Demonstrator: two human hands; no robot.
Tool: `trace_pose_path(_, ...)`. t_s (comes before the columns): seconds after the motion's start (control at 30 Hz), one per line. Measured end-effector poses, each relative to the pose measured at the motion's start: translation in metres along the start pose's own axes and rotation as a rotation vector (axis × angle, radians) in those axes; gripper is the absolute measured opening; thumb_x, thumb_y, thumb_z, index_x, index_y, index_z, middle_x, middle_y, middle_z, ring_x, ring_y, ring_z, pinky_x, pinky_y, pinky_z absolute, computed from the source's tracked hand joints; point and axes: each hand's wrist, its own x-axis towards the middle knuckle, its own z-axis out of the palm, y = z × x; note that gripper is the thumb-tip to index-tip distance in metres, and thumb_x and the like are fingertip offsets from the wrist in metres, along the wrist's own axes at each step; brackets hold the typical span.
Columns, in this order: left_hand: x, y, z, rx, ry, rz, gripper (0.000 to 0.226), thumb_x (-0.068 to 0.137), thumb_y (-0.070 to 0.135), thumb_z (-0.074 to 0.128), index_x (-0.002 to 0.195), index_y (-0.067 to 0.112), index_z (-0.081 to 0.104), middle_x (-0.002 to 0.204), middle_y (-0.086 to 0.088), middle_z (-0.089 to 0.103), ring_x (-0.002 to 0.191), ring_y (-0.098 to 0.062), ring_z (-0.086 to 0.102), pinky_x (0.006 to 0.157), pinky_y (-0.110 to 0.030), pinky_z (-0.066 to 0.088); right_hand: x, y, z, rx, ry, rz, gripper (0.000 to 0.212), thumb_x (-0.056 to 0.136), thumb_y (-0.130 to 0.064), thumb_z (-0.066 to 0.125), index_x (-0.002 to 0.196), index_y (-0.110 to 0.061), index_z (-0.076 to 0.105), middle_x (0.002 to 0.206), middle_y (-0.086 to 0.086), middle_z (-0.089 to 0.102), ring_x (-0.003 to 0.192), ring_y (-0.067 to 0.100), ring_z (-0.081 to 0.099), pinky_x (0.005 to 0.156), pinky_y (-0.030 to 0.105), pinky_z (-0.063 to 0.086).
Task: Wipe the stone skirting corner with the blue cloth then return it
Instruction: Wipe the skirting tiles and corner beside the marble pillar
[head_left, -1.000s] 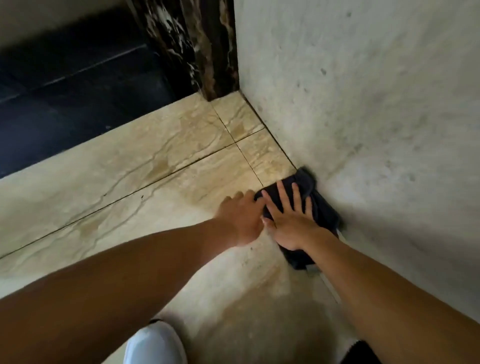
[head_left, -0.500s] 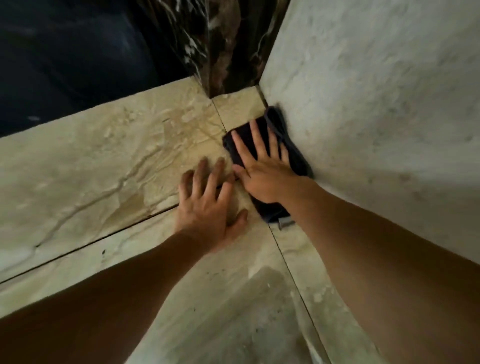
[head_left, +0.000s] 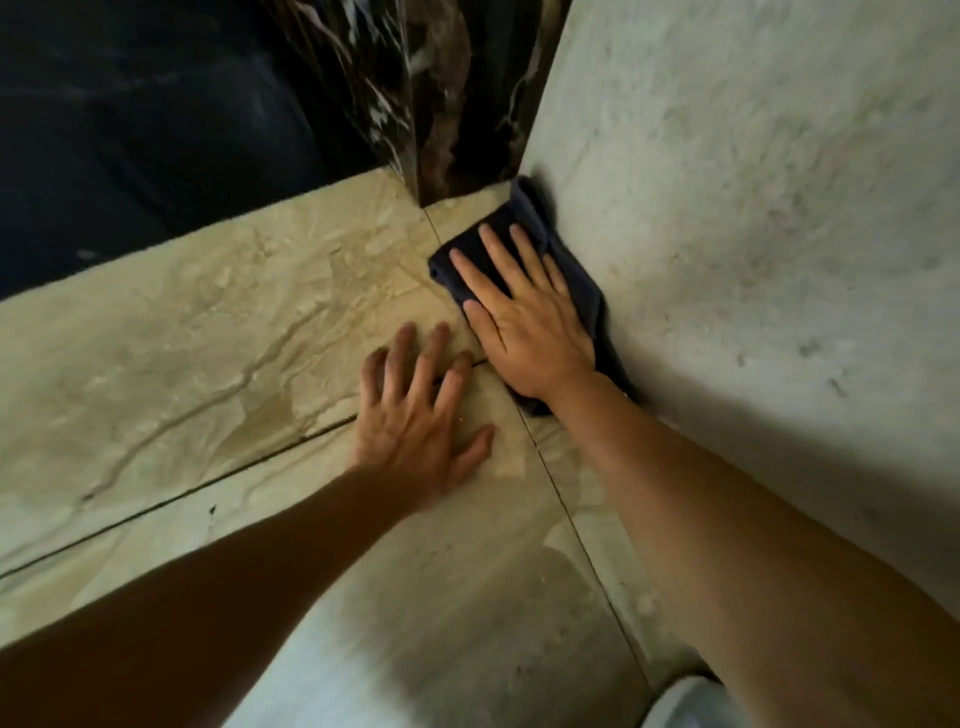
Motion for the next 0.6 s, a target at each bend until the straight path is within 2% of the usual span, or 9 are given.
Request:
trace_pose_path(0.07,-0.005,0.000,0.000,-0.009,-0.013,-0.033,0.086,0.085,0.072,0.034,0.150,0.015,0.026,0.163,-0.018,0.018,0.149,-0.048,0.012,0.116,-0.067,0.017,-0.040,-0.013,0.006,-0.011,0.028,0.095,0.054,0.105,-0.043,0.026,0.157,-0.031,0.024,0.168,0.007,0.021,0.154,0.033,0.018,0.121,0.052,0.022)
trace_pose_path(0.13,-0.007,-0.010,-0.007,0.032,-0.032,-0.079,0.096,0.082,0.078,0.030,0.156,0.020,0.010,0.165,-0.014,0.003,0.149,-0.050,0.000,0.116,-0.069,0.012,-0.105,-0.032,0.013,-0.015,0.033,0.271,0.054,0.105,-0.044,0.025,0.158,-0.031,0.020,0.168,0.008,0.019,0.153,0.033,0.020,0.119,0.054,0.025)
trace_pose_path(0.2,-0.007,-0.025,-0.010,0.073,-0.071,-0.075,0.101,0.079,0.083,0.028,0.157,0.024,0.002,0.166,-0.012,-0.006,0.149,-0.049,-0.008,0.114,-0.072,0.012,-0.184,-0.062,0.028,-0.006,-0.031,0.443,0.057,0.104,-0.047,0.027,0.158,-0.030,0.021,0.168,0.008,0.018,0.152,0.035,0.023,0.116,0.058,0.028)
trace_pose_path(0.3,-0.006,-0.048,-0.012,0.063,-0.120,-0.094,0.100,0.078,0.087,0.021,0.157,0.029,-0.002,0.167,-0.011,-0.009,0.148,-0.047,-0.014,0.114,-0.073,0.008,-0.243,-0.105,0.045,0.032,-0.092,0.513,0.061,0.100,-0.050,0.027,0.158,-0.032,0.020,0.168,0.006,0.013,0.150,0.039,0.026,0.112,0.061,0.027)
trace_pose_path(0.37,-0.006,-0.054,-0.011,0.028,-0.133,-0.104,0.099,0.078,0.088,0.017,0.157,0.032,-0.004,0.167,-0.011,-0.010,0.148,-0.046,-0.018,0.114,-0.073,0.005,-0.227,-0.106,0.041,0.064,-0.124,0.520,0.061,0.100,-0.050,0.024,0.158,-0.034,0.017,0.168,0.006,0.015,0.152,0.039,0.022,0.112,0.061,0.025)
trace_pose_path(0.43,-0.007,-0.051,-0.011,0.038,-0.133,-0.110,0.098,0.078,0.088,0.013,0.156,0.032,-0.007,0.166,-0.011,-0.012,0.147,-0.047,-0.020,0.114,-0.072,0.003,-0.189,-0.091,0.029,0.034,-0.064,0.464,0.060,0.101,-0.050,0.025,0.158,-0.035,0.017,0.168,0.008,0.020,0.153,0.038,0.019,0.115,0.061,0.024)
trace_pose_path(0.53,-0.006,-0.046,-0.009,0.066,-0.153,-0.126,0.099,0.077,0.087,0.012,0.155,0.031,-0.011,0.165,-0.013,-0.017,0.146,-0.047,-0.024,0.114,-0.072,-0.001,-0.093,-0.060,0.015,0.027,0.012,0.379,0.057,0.102,-0.047,0.025,0.157,-0.034,0.020,0.167,0.010,0.023,0.153,0.037,0.018,0.119,0.060,0.020)
trace_pose_path(0.6,-0.006,-0.046,-0.008,0.049,-0.149,-0.136,0.099,0.077,0.088,0.011,0.155,0.032,-0.013,0.165,-0.012,-0.019,0.145,-0.046,-0.027,0.114,-0.072,-0.003,-0.028,-0.041,0.006,0.041,-0.013,0.292,0.057,0.102,-0.046,0.022,0.157,-0.034,0.018,0.168,0.009,0.017,0.154,0.036,0.014,0.122,0.059,0.015)
